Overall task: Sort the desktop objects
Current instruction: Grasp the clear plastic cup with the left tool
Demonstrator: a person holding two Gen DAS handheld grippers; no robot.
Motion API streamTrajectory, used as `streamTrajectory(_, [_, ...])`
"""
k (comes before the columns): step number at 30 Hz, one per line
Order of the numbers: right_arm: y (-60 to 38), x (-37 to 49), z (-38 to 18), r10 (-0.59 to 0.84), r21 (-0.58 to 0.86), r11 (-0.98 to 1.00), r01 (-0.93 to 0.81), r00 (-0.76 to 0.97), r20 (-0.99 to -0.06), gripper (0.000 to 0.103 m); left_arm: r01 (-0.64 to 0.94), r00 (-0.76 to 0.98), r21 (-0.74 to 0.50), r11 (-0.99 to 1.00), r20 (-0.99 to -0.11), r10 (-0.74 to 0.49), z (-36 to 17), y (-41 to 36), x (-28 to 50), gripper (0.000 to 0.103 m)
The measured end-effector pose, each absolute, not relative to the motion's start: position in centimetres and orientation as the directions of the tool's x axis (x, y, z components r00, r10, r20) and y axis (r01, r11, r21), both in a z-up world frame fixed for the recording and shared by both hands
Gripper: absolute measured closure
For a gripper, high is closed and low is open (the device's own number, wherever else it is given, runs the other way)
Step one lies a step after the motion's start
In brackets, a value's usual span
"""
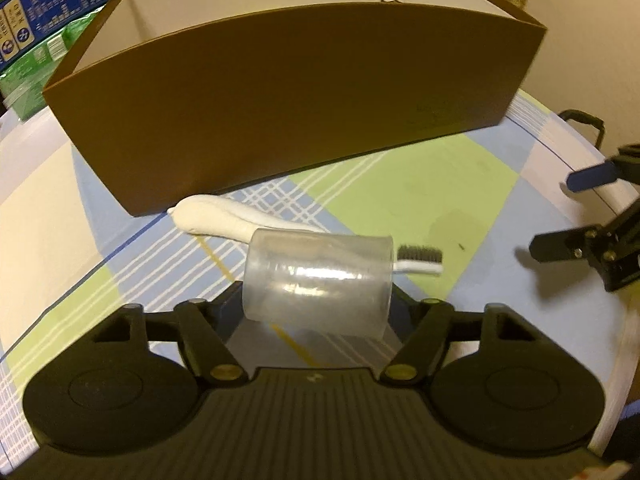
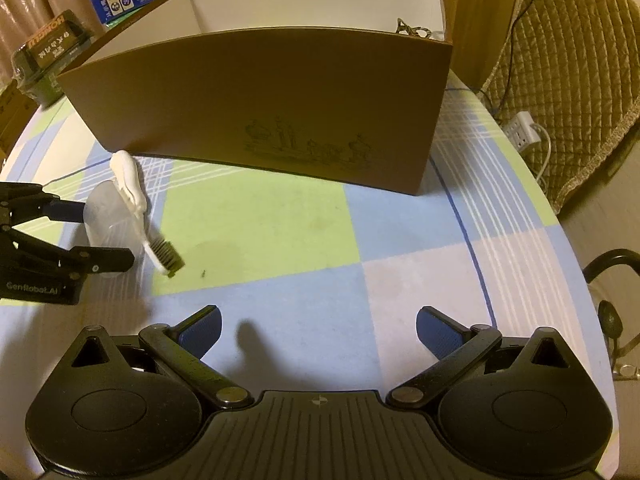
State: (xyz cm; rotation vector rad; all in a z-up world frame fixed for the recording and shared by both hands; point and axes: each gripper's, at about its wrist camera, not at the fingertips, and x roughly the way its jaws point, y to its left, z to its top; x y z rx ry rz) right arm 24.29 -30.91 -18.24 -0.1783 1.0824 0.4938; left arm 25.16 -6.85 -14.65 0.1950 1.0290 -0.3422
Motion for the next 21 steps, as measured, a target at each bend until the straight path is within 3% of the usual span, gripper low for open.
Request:
streamTrajectory(8, [-29.6,24.3,-18.3,0.320,0.106,0.860,-0.500,0.366,-0.874,0.002,0.329,0.505,0.052,0.943,-0.853,-0.129,-14.0,-5.0,23.4,0.035])
streamTrajectory(21, [-25.1,24.4,-18.2,0.418,0.135,0.773,-0.620,0.336,-0.844,0.002,0.028,0.500,0.061,0.998,-0.865,0.039,-13.0,3.4,20.6,0.035])
